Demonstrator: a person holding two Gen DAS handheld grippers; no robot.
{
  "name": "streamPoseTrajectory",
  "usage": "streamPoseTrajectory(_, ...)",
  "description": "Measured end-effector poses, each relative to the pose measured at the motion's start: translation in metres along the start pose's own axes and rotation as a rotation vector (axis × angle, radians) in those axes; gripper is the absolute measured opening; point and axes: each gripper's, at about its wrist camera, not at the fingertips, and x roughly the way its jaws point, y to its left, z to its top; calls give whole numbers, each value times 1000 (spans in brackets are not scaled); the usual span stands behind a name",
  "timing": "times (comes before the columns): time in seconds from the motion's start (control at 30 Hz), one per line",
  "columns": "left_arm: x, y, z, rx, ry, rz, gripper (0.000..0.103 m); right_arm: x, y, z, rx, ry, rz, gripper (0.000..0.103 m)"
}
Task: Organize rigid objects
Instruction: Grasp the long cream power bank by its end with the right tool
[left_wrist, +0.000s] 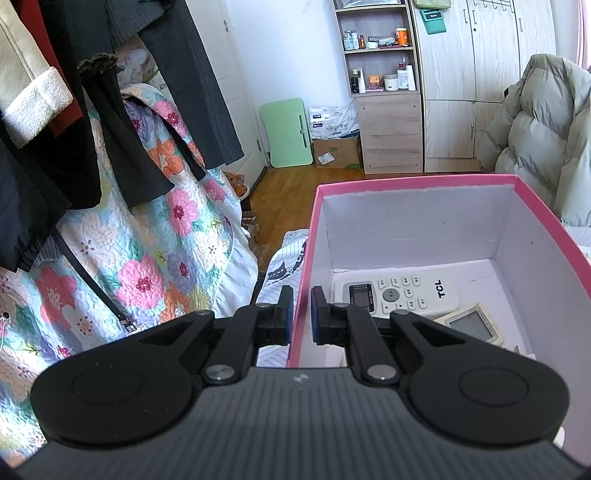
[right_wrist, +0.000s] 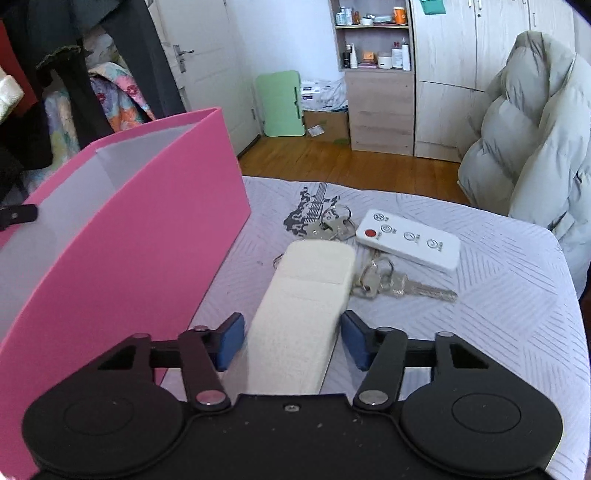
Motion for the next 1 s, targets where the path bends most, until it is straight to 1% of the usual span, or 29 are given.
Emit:
streamPoseTrajectory(0.03,0,0,0,2,1,1,10,-8,-2,0,-4,-37,-6,26)
streamPoseTrajectory(0.07,0,0,0,3,-1,3,10,-15,-4,2,-2,-30,14,11)
streamPoseTrajectory(0.1,0,0,0,2,-1,3,10,-19,-9,4,14,-5,36,7)
streamPoseTrajectory(0.17,2,0,0,-3,0,-1,10,-22,-17,6,46,34,81,7)
streamPoseTrajectory(0.27,2,-1,0,3,-2,4,10,-15,-28,6,116,95,131,12)
streamPoseTrajectory(0.3,3,0,0,0,0,2,10,-12,-30,6,134,103,123,12)
streamPoseTrajectory(0.33,2,-1,0,3,1,4,10,-12,-30,5,147,99,99,22)
streamPoseTrajectory(0.37,2,-1,0,7,-1,5,10,-10,-29,5,158,102,89,39)
streamPoseTrajectory(0.43,3,-1,-1,5,0,4,10,-6,-28,6,187,106,89,54)
streamPoseTrajectory(0.5,2,-2,-2,8,1,6,10,3,-22,10,198,126,74,56)
streamPoseTrajectory(0.57,2,-2,-2,4,0,4,10,14,-16,18,195,151,41,65)
streamPoseTrajectory(0.63,2,-3,-2,6,-2,4,10,23,-7,27,180,168,-8,67)
streamPoseTrajectory(0.73,2,-4,-3,3,-2,1,10,35,13,34,75,186,-59,74)
streamPoseTrajectory(0.83,2,-5,-3,5,-2,2,10,40,30,28,-44,158,-144,73)
streamPoseTrajectory(0.9,2,-4,-2,5,-1,0,10,37,29,24,-51,128,-138,70)
streamPoseTrajectory(0.93,2,-4,-3,3,0,-2,10,35,27,23,-60,122,-134,64)
streamPoseTrajectory(1.0,1,-5,-3,7,-2,-1,10,24,20,23,-39,97,-99,63)
